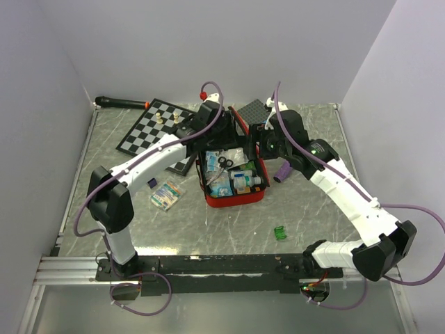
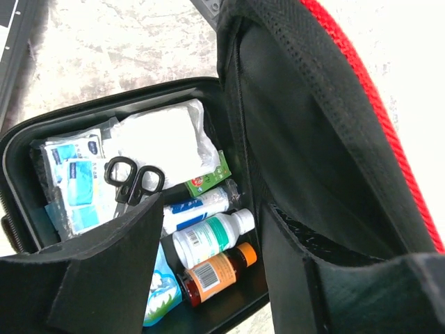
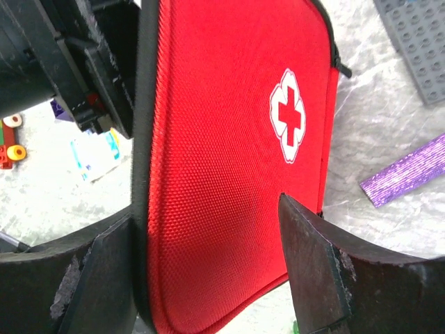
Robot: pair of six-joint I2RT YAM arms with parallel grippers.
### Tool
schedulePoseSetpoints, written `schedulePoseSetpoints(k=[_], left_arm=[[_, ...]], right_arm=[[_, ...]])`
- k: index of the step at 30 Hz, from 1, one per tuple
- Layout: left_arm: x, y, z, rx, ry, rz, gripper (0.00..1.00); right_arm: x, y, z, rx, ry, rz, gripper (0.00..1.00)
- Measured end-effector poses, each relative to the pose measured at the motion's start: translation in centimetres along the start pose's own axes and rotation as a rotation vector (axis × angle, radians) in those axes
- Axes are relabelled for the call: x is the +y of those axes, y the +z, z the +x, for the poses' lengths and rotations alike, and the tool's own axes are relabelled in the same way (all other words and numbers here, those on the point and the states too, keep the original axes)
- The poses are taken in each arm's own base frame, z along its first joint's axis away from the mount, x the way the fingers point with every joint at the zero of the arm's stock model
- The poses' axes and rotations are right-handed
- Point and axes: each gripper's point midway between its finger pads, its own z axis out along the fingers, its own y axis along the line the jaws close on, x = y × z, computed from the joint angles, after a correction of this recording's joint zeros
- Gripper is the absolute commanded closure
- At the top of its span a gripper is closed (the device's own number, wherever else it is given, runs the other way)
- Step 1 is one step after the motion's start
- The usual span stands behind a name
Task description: Organize the medicine kit
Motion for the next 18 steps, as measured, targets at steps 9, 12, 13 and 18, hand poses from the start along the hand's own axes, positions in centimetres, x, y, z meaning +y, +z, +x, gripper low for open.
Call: schedulePoseSetpoints(k=[9, 12, 13, 18], left_arm=[[-0.2, -2.1, -1.3, -0.036, -0.013, 0.022, 0.37], [-0.3, -2.1, -1.5, -0.041, -0.014, 0.026, 0.37], [-0.2, -2.1, -1.4, -0.038, -0.015, 0.025, 0.37], [0.2, -2.0, -1.2, -0.031, -0.018, 0.016, 0.34]], right_arm=[[0.1, -1.0, -2.5, -0.068, -0.045, 0.045, 0.35], [0.2, -0.6, -2.4, -0.06, -0.059, 0.054, 0.35], [0.2, -0.4, -2.2, -0.052, -0.063, 0.056, 0.35], [0.5, 0.7, -1.2, -0.009, -0.084, 0.06, 0.34]])
